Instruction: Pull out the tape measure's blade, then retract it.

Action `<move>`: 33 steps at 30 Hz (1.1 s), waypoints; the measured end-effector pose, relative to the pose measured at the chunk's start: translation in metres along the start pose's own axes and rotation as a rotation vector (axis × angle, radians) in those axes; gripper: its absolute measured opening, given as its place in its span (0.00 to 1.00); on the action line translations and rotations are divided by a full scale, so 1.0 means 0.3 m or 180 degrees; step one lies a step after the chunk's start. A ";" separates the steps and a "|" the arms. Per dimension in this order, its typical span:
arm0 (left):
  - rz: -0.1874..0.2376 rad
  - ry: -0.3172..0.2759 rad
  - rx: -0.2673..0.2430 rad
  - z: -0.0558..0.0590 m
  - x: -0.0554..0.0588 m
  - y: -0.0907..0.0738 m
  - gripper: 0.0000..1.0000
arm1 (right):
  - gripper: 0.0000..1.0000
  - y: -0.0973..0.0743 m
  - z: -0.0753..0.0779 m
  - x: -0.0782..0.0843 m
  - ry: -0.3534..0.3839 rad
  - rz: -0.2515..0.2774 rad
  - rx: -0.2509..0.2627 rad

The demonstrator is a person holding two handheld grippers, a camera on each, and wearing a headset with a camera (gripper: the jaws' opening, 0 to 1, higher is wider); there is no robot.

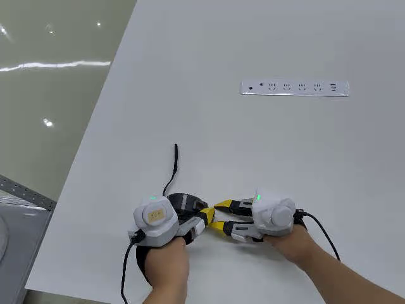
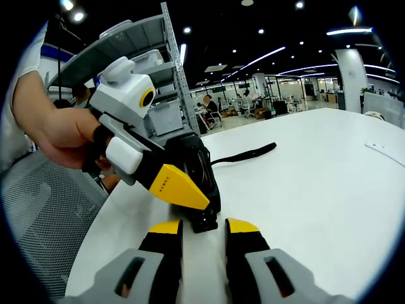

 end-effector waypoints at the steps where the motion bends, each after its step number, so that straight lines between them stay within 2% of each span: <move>1: -0.0005 0.0009 0.0024 0.001 0.001 -0.001 0.69 | 0.26 -0.001 0.001 0.001 0.0008 -0.0003 0.0006; 6: -0.0035 0.0048 0.0120 -0.001 0.007 -0.008 0.67 | 0.26 -0.008 0.002 0.001 0.0052 0.0001 0.0030; 22: -0.0100 0.0213 0.0194 -0.005 0.016 -0.013 0.64 | 0.27 -0.027 0.000 0.006 0.0056 -0.0030 0.0081; 26: -0.0065 0.0236 0.0256 -0.002 0.019 -0.019 0.66 | 0.28 -0.041 0.008 0.008 0.0037 -0.0032 0.0148; 33: -0.0081 0.0312 0.0318 -0.009 0.030 -0.028 0.69 | 0.31 -0.073 0.019 -0.002 0.0127 0.0027 0.0239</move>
Point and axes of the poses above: the centre of the closed fingertips' face, and the gripper's own axes: y roughly forward along the fingers, z roughly to its right, x roughly out of its underside, the point moved 3 cm from there along -y, roughly backward along the fingers, and after that the axes turned 12 degrees about x, right-handed, at the moved point
